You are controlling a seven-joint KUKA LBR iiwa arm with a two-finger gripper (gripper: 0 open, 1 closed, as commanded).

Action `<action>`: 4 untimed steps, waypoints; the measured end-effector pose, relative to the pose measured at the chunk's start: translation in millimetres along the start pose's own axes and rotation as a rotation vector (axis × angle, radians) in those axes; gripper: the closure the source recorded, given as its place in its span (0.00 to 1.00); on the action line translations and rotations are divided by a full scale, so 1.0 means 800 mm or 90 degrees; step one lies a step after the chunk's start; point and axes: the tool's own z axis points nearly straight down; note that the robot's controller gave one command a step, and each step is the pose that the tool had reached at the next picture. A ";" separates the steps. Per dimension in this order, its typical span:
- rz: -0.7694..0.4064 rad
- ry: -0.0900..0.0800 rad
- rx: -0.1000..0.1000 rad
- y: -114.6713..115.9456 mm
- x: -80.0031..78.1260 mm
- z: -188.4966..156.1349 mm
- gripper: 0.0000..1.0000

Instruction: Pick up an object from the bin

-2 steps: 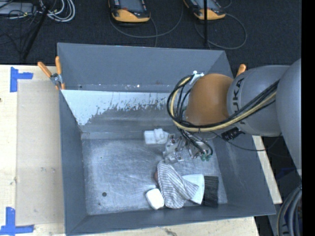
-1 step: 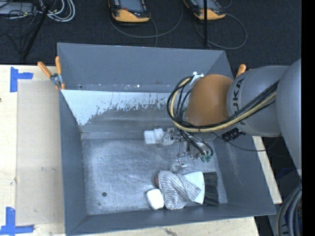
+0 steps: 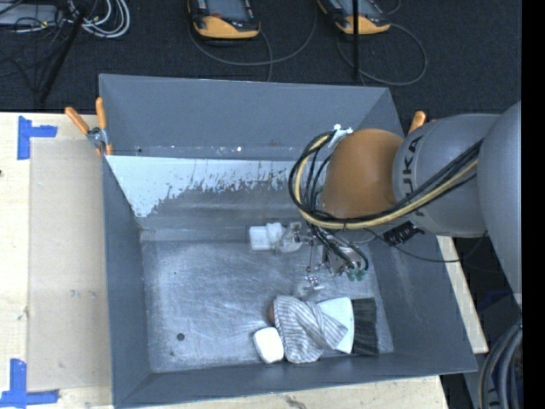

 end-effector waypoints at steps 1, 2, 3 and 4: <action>0.000 -0.001 0.000 0.000 0.001 0.000 0.00; -0.008 -0.006 0.000 -0.031 0.026 -0.037 0.00; -0.029 -0.010 0.005 0.011 0.052 -0.004 1.00; -0.029 -0.010 0.005 0.011 0.052 -0.004 1.00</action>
Offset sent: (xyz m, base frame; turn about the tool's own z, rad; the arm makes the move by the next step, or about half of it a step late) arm -0.0145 -0.0583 0.0705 0.0738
